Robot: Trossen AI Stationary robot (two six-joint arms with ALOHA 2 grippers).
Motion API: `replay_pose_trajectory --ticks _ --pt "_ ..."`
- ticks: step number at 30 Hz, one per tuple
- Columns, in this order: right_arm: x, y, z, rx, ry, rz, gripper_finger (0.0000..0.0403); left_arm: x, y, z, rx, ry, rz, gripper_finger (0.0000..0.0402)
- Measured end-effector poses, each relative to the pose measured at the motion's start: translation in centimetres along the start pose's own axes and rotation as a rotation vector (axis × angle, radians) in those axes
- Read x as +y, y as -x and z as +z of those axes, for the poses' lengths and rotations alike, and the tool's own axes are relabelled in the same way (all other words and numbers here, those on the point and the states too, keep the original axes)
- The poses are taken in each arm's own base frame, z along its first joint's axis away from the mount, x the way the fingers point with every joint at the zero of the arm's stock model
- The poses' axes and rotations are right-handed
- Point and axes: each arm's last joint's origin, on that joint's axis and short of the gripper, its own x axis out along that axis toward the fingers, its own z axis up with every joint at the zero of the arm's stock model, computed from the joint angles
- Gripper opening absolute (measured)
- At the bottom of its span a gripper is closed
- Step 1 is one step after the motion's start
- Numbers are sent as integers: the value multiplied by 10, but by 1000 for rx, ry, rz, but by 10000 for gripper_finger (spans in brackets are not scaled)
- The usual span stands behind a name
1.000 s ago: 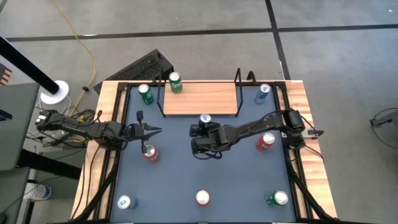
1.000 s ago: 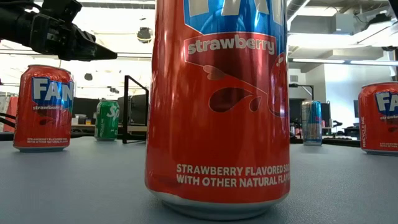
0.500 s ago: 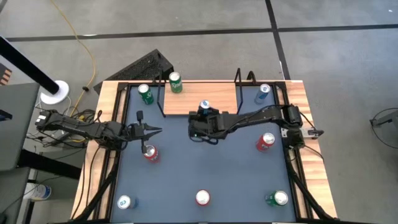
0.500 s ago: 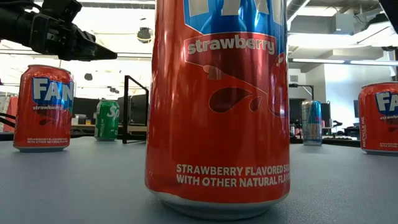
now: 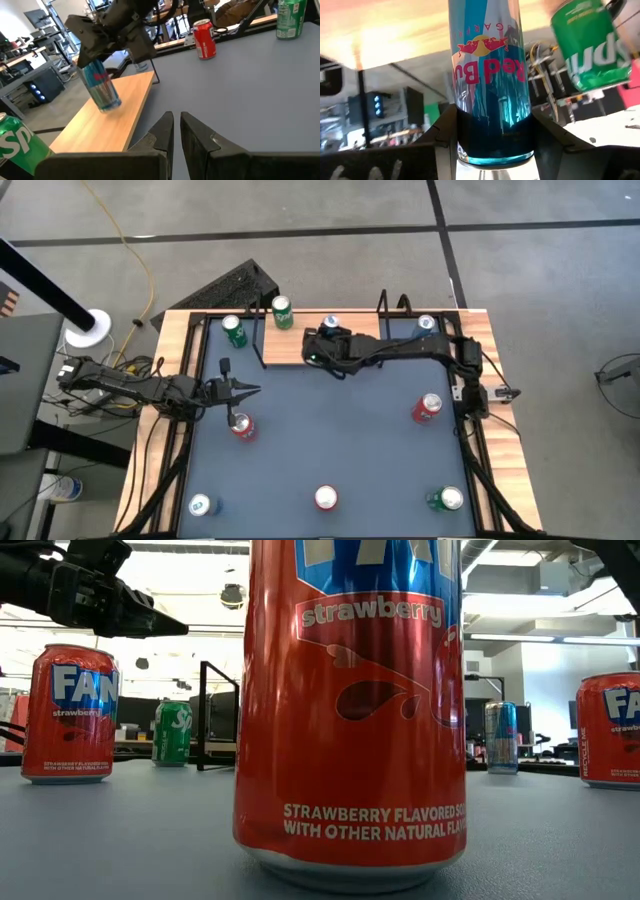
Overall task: Place canned beverage on shelf
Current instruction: Put the middle blue soda can on the shelf
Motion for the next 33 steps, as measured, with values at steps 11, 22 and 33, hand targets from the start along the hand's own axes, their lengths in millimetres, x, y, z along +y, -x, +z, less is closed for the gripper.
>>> replay_pose_trajectory --ticks 11,22,33 --pt "-9 -6 1 -44 66 -80 167 0 0 0 1 0 0 23" --pt "-8 -7 1 -56 73 -81 169 0 0 0 1 0 0 23" --pt "-9 -6 4 -99 56 -101 208 0 0 0 1 -1 0 23"
